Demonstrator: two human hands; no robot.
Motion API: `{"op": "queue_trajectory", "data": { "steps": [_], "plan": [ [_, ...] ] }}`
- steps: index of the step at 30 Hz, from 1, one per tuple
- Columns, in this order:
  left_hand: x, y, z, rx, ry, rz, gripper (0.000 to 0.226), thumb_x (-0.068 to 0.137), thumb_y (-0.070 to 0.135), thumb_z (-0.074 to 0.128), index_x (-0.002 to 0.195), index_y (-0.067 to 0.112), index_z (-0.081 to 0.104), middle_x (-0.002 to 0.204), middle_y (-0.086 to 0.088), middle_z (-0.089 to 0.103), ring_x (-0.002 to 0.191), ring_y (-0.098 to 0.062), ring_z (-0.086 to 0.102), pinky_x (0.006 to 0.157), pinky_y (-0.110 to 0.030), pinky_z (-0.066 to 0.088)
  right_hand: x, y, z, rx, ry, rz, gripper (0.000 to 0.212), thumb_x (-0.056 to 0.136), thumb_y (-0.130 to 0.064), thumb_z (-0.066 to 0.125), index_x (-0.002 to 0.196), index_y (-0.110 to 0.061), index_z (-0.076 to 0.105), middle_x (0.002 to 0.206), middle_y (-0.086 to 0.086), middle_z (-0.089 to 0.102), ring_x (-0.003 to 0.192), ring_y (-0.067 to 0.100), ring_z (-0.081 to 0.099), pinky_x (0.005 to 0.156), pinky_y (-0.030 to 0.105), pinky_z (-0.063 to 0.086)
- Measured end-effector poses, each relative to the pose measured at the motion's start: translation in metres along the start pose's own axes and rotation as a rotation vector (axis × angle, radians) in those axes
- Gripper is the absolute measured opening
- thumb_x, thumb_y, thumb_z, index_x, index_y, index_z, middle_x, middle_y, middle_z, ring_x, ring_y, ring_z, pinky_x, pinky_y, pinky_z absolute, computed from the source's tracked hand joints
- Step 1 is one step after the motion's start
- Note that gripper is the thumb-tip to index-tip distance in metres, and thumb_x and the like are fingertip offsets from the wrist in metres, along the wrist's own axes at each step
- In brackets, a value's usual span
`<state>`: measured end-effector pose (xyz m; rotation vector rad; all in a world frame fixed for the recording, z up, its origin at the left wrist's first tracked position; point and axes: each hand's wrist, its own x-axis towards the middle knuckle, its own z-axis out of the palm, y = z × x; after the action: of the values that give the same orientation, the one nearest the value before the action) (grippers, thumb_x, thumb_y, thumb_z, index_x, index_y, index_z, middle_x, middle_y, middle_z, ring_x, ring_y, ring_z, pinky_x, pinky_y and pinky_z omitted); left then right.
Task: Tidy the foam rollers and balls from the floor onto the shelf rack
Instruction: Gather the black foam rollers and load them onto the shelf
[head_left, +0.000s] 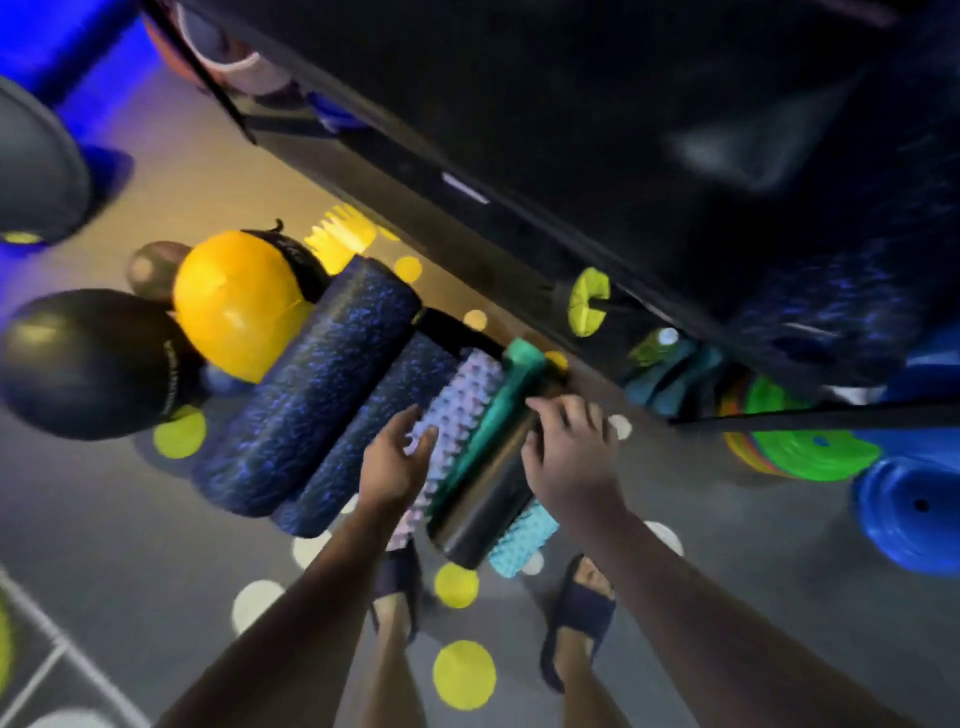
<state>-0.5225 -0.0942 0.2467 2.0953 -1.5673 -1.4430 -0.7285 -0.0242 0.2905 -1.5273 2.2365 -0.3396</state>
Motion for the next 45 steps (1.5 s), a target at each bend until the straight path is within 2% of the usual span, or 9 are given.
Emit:
{"op": "queue_trajectory", "data": {
  "steps": [4, 9, 14, 17, 21, 25, 30, 36, 45],
  "plan": [
    [0.031, -0.062, -0.076, 0.167, 0.098, 0.069, 0.062, 0.09, 0.04, 0.074, 0.141, 0.011, 0.057, 0.127, -0.016, 0.064, 0.116, -0.033, 0.064, 0.1, -0.049, 0.052, 0.003, -0.079, 0.07, 0.147, -0.385, 0.188, 0.048, 0.096, -0.03, 0.057, 0.142, -0.015, 0.052, 0.136, 0.014, 0.051, 0.127, 0.038, 0.048, 0.104, 0.048, 0.042],
    [0.083, -0.102, -0.171, 0.5, 0.201, 0.206, 0.102, 0.077, 0.049, 0.084, 0.158, 0.018, 0.031, 0.143, -0.02, 0.045, 0.132, -0.041, 0.041, 0.102, -0.053, 0.043, 0.028, -0.166, 0.151, 0.454, -0.396, 0.461, 0.04, 0.093, -0.016, 0.068, 0.128, 0.001, 0.059, 0.128, 0.022, 0.062, 0.121, 0.037, 0.057, 0.1, 0.037, 0.041],
    [0.136, -0.146, -0.221, 0.672, -0.089, 0.051, 0.153, 0.054, 0.066, 0.09, 0.161, 0.034, -0.014, 0.171, -0.01, -0.006, 0.156, -0.04, 0.002, 0.12, -0.069, 0.011, 0.036, -0.222, 0.208, 0.554, -0.446, 0.647, 0.016, 0.094, -0.022, 0.063, 0.104, -0.01, 0.065, 0.104, 0.015, 0.07, 0.098, 0.026, 0.062, 0.078, 0.031, 0.041],
    [0.154, -0.162, -0.224, 0.658, -0.234, -0.024, 0.163, 0.045, 0.07, 0.091, 0.154, 0.042, -0.027, 0.171, -0.006, -0.002, 0.155, -0.039, 0.01, 0.112, -0.075, 0.016, 0.034, -0.237, 0.23, 0.583, -0.488, 0.699, 0.027, 0.093, -0.031, 0.061, 0.113, -0.013, 0.063, 0.101, 0.009, 0.07, 0.1, 0.028, 0.063, 0.079, 0.031, 0.041],
    [0.16, -0.175, -0.215, 0.596, -0.26, 0.008, 0.161, 0.043, 0.067, 0.093, 0.159, 0.036, -0.015, 0.16, -0.013, 0.023, 0.142, -0.046, 0.032, 0.113, -0.062, 0.034, 0.035, -0.247, 0.236, 0.707, -0.449, 0.679, 0.029, 0.09, -0.04, 0.063, 0.113, -0.023, 0.057, 0.106, 0.002, 0.066, 0.099, 0.022, 0.06, 0.094, 0.036, 0.047],
    [0.144, -0.17, -0.226, 0.188, -0.365, -0.009, 0.139, 0.048, 0.056, 0.098, 0.157, 0.031, 0.015, 0.155, -0.005, 0.036, 0.141, -0.028, 0.04, 0.116, -0.043, 0.037, 0.042, -0.257, 0.211, 0.899, -0.499, 0.829, 0.087, 0.093, -0.067, 0.055, 0.159, -0.019, 0.027, 0.161, 0.001, 0.035, 0.144, 0.026, 0.041, 0.118, 0.048, 0.036],
    [0.085, -0.121, -0.252, -0.298, -0.45, -0.093, 0.118, 0.053, 0.032, 0.102, 0.146, 0.043, 0.03, 0.138, 0.007, 0.055, 0.119, -0.009, 0.061, 0.097, -0.032, 0.053, 0.027, -0.273, 0.137, 0.947, -0.473, 0.884, 0.128, 0.06, -0.094, 0.06, 0.163, -0.033, 0.014, 0.165, -0.006, 0.028, 0.15, 0.024, 0.032, 0.122, 0.049, 0.029],
    [0.052, 0.013, -0.256, -0.396, -0.445, 0.04, 0.12, 0.047, 0.041, 0.103, 0.145, 0.042, 0.034, 0.137, 0.013, 0.056, 0.119, -0.006, 0.062, 0.096, -0.034, 0.055, 0.045, -0.277, 0.013, 1.176, -0.2, 0.774, 0.08, 0.067, -0.078, 0.065, 0.14, -0.046, 0.048, 0.138, -0.013, 0.058, 0.116, 0.01, 0.058, 0.103, 0.034, 0.047],
    [0.042, 0.205, -0.143, -0.507, -0.401, 0.144, 0.094, 0.046, 0.028, 0.102, 0.125, 0.038, 0.053, 0.124, -0.004, 0.072, 0.107, -0.025, 0.073, 0.095, -0.049, 0.059, 0.098, -0.167, -0.098, 0.992, 0.21, 0.68, 0.063, 0.092, -0.065, 0.056, 0.141, -0.025, 0.054, 0.137, -0.003, 0.062, 0.128, 0.019, 0.057, 0.106, 0.029, 0.04]
  ]
}}
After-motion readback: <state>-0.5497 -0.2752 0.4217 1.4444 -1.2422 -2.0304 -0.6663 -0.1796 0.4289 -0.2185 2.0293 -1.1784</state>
